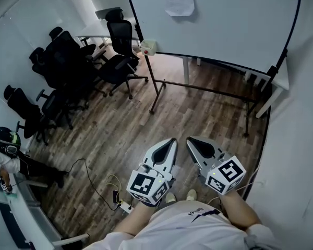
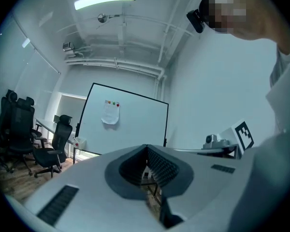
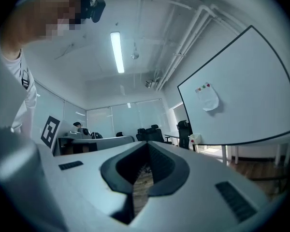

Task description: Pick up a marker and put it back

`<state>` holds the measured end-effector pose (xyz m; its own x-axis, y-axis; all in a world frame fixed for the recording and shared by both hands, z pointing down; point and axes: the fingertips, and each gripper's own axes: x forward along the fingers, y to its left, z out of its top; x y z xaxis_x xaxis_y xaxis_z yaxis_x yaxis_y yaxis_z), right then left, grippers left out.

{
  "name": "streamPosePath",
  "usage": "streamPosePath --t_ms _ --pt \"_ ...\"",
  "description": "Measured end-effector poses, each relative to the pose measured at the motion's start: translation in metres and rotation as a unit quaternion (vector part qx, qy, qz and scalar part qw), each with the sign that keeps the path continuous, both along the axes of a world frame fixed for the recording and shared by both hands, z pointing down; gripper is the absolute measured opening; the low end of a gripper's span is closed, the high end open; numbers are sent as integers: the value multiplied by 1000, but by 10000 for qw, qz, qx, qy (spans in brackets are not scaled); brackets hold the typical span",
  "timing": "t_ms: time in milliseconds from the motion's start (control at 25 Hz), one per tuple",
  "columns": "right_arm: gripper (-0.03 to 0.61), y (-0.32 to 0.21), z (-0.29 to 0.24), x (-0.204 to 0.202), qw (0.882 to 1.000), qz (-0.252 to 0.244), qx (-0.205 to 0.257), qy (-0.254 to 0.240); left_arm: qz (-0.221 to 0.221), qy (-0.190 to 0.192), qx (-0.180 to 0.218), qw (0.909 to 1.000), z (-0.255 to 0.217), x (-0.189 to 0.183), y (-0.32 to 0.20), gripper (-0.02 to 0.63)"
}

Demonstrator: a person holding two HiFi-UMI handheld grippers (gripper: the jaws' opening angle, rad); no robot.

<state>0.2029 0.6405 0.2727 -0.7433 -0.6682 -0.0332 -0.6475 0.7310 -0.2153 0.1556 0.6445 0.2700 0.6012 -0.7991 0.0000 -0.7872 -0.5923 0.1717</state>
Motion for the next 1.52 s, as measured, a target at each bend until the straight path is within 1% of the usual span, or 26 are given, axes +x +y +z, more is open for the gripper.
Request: streamPosePath --t_ms 240,440,600,760,1000,1320,1520 --pt "14 -6 8 14 9999 -85 -71 -61 -217 -30 -40 9998 6 6 -8 11" --pt "14 -22 12 23 9997 -164 -122 -118 -253 -99 -95 9996 11 16 -20 12" --pt "14 -39 17 20 9995 -231 -165 -119 -318 -58 -154 9994 15 13 -40 11" --pt "14 -66 21 11 9997 -153 -154 -83 -239 -4 -118 9996 21 6 -67 11" --pt "14 -132 22 -19 9999 -51 -100 34 -118 27 -18 9999 24 -22 -135 11" --pt "14 -236 8 -90 9999 102 -5 118 91 -63 101 9999 17 -85 -241 11" --pt "14 -284 13 -126 9997 85 -18 229 90 -89 42 9999 24 -117 -293 11"
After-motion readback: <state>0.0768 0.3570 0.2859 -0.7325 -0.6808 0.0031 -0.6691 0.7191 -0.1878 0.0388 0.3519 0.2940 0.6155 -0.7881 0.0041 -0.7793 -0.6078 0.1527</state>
